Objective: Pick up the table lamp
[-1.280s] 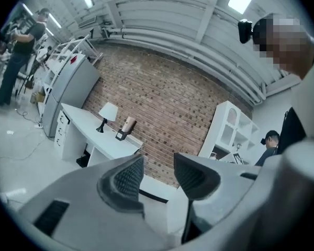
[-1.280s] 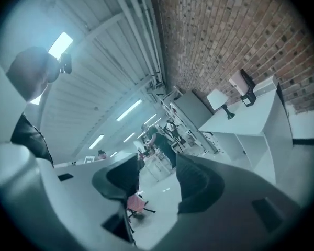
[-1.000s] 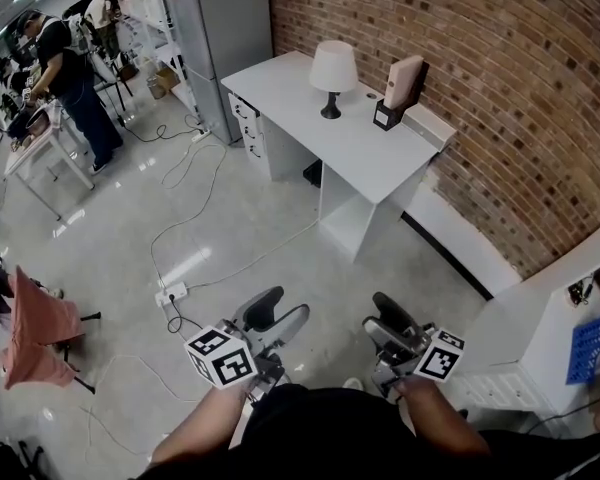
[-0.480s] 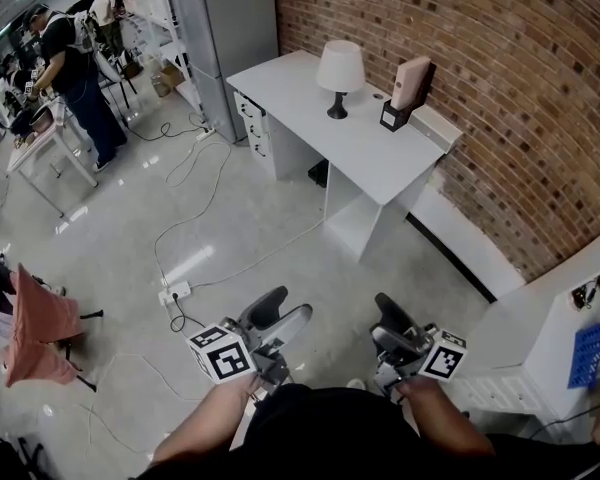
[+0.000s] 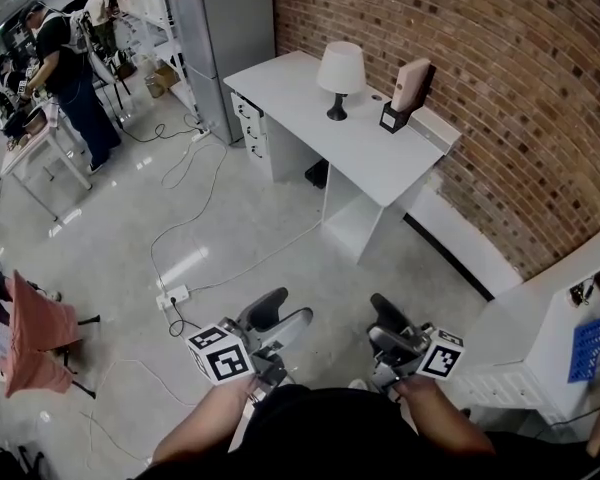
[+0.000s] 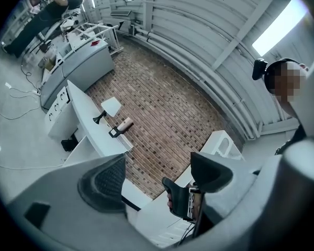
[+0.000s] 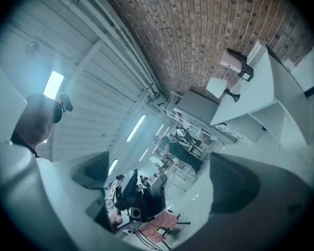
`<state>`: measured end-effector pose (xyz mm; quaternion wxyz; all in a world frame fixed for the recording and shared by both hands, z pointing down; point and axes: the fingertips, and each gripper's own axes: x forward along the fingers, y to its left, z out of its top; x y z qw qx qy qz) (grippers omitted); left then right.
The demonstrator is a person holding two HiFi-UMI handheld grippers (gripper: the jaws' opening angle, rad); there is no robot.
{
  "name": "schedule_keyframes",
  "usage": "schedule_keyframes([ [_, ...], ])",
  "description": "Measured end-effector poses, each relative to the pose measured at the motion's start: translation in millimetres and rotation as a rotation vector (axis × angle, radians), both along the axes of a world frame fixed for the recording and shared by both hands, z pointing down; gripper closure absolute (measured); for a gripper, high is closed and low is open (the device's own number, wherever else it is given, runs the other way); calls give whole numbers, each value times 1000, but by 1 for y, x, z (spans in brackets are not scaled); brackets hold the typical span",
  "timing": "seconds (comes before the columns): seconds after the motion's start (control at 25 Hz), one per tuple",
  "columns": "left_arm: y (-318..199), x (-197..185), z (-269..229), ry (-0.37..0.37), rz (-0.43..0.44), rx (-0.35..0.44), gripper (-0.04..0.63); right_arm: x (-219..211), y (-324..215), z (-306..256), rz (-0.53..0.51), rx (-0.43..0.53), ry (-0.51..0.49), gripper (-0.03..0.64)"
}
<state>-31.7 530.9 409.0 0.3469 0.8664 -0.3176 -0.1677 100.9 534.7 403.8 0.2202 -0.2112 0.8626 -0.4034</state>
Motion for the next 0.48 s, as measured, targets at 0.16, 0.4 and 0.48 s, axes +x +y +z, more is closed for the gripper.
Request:
schedule_keyframes([
  [0.16, 0, -21, -1, 8, 10, -8, 218, -19, 4, 0, 21, -1, -3, 28],
  [0.4, 8, -49, 9, 16, 45, -18, 218, -50, 16, 10, 40, -2, 4, 38],
  [0.48, 10, -58, 13, 11, 51, -20, 216, -61, 19, 13, 38, -7, 11, 38],
])
